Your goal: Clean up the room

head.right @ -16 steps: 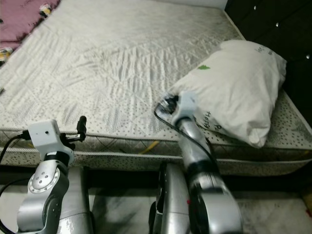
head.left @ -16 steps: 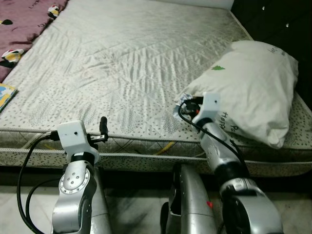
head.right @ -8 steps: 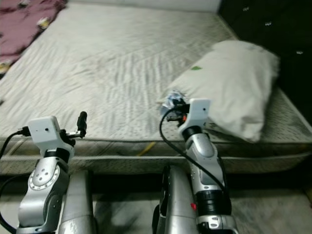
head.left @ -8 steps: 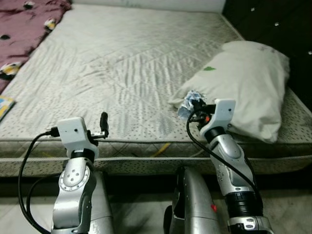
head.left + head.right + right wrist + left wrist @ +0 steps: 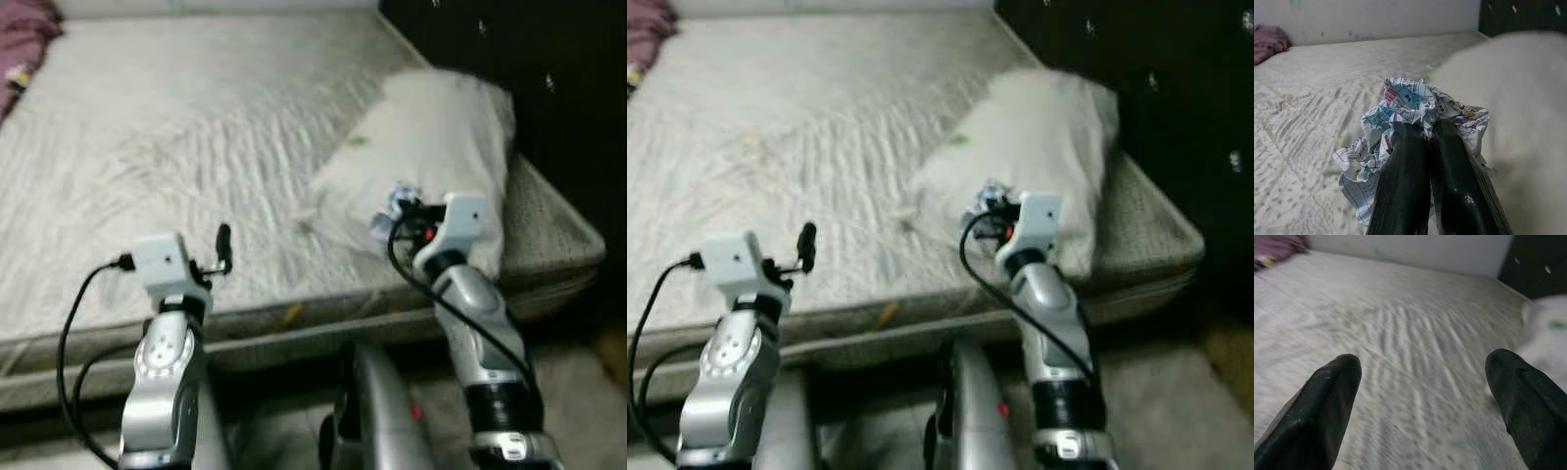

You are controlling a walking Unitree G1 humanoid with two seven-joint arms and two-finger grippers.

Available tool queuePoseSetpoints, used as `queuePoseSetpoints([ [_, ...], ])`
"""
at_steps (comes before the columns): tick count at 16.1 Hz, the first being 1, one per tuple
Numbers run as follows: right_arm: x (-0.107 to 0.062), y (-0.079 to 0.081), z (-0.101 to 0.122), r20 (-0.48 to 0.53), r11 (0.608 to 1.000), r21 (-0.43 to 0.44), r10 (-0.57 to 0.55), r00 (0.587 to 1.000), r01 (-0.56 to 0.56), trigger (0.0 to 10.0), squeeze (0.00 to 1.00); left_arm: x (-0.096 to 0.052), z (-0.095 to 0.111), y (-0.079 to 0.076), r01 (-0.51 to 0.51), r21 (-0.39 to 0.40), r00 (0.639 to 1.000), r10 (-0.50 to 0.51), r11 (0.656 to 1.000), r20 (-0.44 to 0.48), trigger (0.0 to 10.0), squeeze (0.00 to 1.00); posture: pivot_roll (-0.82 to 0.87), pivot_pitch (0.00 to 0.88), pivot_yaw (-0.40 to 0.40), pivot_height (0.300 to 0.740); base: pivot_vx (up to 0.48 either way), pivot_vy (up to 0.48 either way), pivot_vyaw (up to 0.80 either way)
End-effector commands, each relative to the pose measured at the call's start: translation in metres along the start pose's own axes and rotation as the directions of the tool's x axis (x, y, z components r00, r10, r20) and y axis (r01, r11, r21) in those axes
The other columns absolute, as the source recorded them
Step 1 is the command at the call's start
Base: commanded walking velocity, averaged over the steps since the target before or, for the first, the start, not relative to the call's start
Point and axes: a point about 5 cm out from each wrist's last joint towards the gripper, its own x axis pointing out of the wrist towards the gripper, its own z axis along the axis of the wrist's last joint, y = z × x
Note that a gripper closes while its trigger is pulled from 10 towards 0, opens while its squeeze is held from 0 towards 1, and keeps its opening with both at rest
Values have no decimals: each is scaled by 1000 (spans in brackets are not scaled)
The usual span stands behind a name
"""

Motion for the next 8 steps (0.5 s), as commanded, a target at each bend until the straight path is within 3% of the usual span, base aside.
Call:
queuePoseSetpoints([
  [1,1,7,3,9,1000,-5,14,1000,-14,10000,0,0,1,4,-8,5,1000,8,1000,4,10000,0,39,0,-66,572,0,0,0],
  [4,-1,9,6,37,999,12,42,998,-42,10000,0,1,0,3,5,10,1000,-5,1000,0,10000,0,39,0,-61,582,0,0,0],
  [8,0,6,7,34,1000,-1,31,999,-31,10000,0,1,0,2,10,10,1000,-10,1000,-1,10000,0,39,0,-61,647,0,0,0],
])
